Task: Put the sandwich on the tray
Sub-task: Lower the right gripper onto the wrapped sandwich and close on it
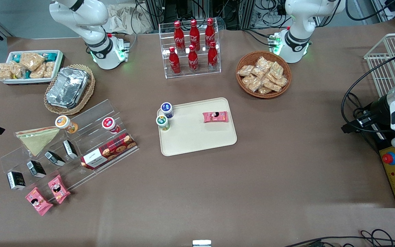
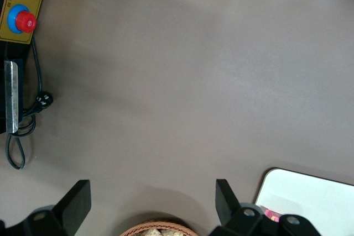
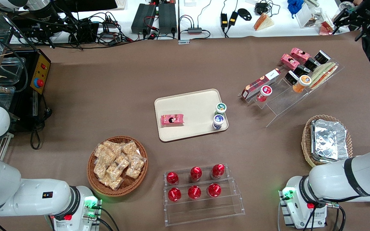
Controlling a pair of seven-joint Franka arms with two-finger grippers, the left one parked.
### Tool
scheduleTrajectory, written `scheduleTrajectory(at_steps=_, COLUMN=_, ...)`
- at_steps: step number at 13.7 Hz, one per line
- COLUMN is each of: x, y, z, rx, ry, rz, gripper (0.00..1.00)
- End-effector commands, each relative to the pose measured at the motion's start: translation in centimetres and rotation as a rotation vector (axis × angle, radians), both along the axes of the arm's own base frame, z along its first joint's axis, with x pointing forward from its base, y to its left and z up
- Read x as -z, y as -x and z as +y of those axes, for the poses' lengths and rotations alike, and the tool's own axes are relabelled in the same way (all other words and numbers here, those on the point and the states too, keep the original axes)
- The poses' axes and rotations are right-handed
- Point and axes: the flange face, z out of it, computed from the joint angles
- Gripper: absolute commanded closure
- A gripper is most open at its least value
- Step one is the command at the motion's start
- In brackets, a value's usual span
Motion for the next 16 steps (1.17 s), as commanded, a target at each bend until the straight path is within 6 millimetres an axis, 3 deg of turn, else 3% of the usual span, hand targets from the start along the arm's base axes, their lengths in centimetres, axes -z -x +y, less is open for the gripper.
scheduleTrajectory(at_steps=1, x=2.8, y=1.3, z=-1.1, rx=0.049, ry=-0.02, rz=-0.017, gripper=0.0)
scheduleTrajectory(at_steps=8, x=11.3, y=4.2, z=-1.8, rx=0.088, ry=-0.002, rz=-0.092, gripper=0.0)
scheduleTrajectory(at_steps=16, x=17.8, y=3.9, z=-2.3, rx=0.101, ry=0.041, rz=-0.135, gripper=0.0)
